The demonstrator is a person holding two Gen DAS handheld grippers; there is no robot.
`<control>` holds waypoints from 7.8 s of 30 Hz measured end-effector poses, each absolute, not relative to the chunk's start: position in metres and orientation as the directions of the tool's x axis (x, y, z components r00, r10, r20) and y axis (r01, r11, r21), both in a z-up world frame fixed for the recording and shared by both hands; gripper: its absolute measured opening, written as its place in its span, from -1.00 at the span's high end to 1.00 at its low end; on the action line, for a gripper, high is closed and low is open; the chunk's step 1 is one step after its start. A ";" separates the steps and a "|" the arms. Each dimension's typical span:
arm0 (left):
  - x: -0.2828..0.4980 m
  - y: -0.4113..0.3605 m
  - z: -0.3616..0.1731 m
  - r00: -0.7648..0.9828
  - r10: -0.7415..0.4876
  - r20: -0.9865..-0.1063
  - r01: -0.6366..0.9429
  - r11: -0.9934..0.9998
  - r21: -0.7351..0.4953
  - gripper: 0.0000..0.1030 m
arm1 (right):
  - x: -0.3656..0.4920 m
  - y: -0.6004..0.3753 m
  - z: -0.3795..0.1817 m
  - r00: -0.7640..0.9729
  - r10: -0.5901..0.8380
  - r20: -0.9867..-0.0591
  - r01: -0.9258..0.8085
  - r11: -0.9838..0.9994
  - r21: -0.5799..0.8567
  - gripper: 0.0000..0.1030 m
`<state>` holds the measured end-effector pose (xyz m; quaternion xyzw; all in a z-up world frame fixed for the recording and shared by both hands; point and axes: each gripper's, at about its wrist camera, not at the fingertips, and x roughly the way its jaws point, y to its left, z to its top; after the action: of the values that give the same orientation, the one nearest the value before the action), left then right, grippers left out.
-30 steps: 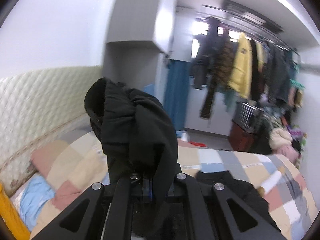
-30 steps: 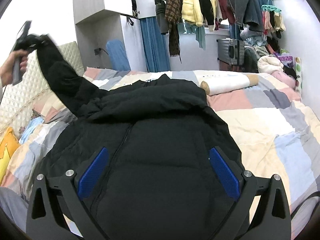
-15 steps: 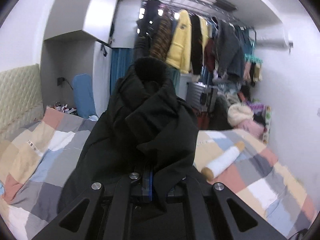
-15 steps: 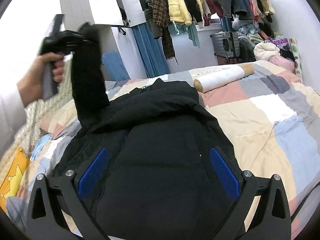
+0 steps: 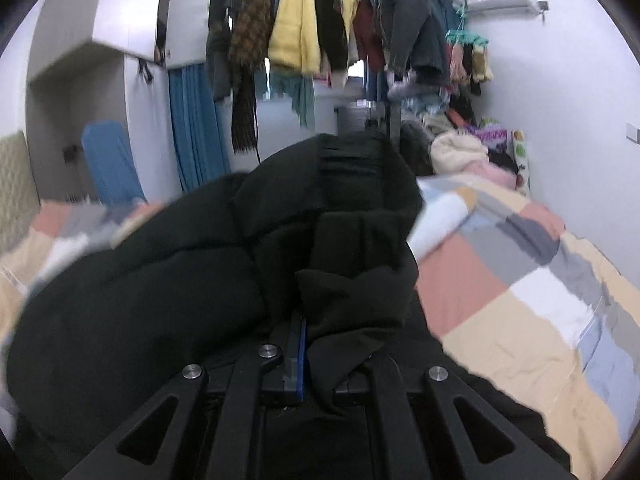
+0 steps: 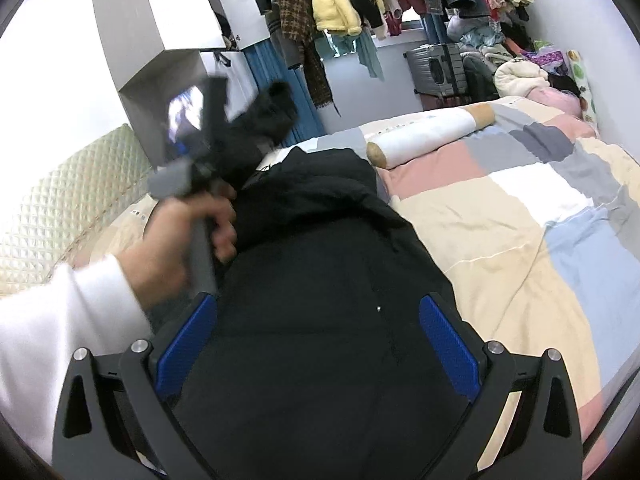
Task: Fold large clothes
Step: 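Fold the held sleeve across the jacket body with the left tool, then move both tools to the jacket hem edge, one at each side, then close the left tool on the hem while the right tool grasps the hem too, then lift the hem with both tools and fold it over toward the collar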
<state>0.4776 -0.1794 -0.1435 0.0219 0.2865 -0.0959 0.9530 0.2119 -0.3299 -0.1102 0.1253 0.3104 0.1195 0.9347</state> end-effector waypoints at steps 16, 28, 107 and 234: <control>0.502 -0.189 -0.198 0.778 -0.151 -0.609 0.192 0.981 0.002 0.88 | 0.241 -0.325 -0.139 0.723 0.325 -0.609 -0.131 0.931 0.341 -0.96; 0.485 -0.182 -0.161 0.762 -0.135 -0.634 0.183 0.983 0.010 0.85 | 0.235 -0.329 -0.132 0.755 0.270 -0.597 -0.102 0.949 0.300 -0.96; 0.138 0.070 -0.098 0.856 -0.115 -0.504 0.021 0.982 -0.189 -0.73 | 0.196 -0.256 -0.095 0.739 0.104 -0.666 -0.212 0.974 -0.083 -0.99; 0.044 0.226 -0.061 0.630 -0.556 -0.543 -0.129 0.614 -0.779 0.75 | 0.102 -0.415 -0.023 0.582 0.599 -0.550 -0.180 0.754 0.631 0.89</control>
<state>0.0437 0.2259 -0.0613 -0.4184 0.4091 -0.1336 0.7998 0.1016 -0.4147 -0.0232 0.2651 0.3952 0.2294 0.8491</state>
